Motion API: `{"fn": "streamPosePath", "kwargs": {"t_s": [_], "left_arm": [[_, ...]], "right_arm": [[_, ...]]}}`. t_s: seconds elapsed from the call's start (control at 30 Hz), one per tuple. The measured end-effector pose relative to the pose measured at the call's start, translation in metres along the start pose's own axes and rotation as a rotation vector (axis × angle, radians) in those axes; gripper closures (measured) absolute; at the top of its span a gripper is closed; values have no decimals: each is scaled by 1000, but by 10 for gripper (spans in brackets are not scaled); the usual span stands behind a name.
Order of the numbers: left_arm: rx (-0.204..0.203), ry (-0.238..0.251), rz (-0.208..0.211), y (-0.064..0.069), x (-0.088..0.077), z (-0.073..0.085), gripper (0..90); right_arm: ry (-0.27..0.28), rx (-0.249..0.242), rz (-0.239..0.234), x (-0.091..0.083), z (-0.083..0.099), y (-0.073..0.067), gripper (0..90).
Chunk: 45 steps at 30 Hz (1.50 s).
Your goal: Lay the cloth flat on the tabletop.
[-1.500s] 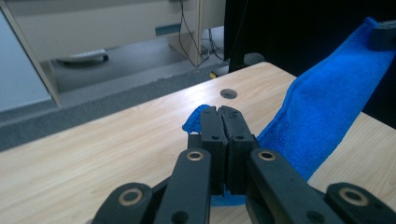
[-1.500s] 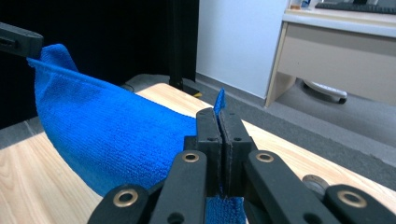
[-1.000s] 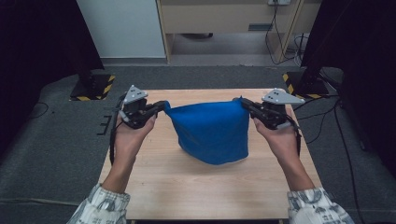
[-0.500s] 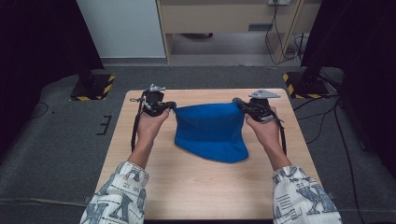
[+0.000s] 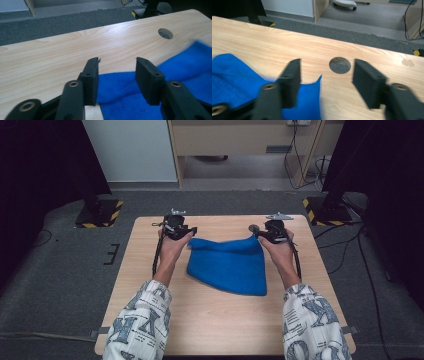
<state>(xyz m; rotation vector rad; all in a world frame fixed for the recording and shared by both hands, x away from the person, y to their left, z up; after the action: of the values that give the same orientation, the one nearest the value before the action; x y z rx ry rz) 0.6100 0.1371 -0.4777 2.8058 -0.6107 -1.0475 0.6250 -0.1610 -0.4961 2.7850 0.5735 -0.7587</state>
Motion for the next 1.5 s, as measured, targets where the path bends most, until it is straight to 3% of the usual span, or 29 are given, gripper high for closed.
{"fn": "streamPosePath", "kwargs": {"t_s": [0.07,0.2,0.3,0.37,0.5,0.8,1.03,1.3,1.5], "left_arm": [[28,-6,-3,1,-3,4,473],[44,0,21,3,-13,12,424],[60,-12,35,4,-19,22,377],[74,-9,33,4,-24,29,374],[103,-5,37,5,-36,45,386],[107,28,78,4,-57,84,379],[111,36,93,-2,-64,116,306],[132,10,112,-1,-65,131,227],[174,-13,96,-5,-67,147,222]], "right_arm": [[-9,-17,4,-3,5,0,318],[-43,-23,-28,-9,18,-4,257],[-49,-32,-52,-16,25,-10,265],[-33,-34,-67,-21,28,-13,389],[-18,-36,-100,-33,31,-20,511],[14,-65,-144,-63,49,-34,637],[16,-53,-169,-80,73,-42,624],[11,-61,-197,-93,93,-52,583],[-1,-74,-210,-107,108,-60,507]]}}
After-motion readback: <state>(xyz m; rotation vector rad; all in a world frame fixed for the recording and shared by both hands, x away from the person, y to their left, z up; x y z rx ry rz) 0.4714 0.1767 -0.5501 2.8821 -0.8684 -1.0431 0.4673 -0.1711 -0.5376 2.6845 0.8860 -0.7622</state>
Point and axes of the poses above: each handheld gripper's, and its own axes: x roughly forward along the jaws, z roughly out of its underside, y roughly to its right, the point moved 8 cm from there along x, roughly forward along the jaws, and after that the axes turned 8 degrees about -x, right-handed, at the moved point
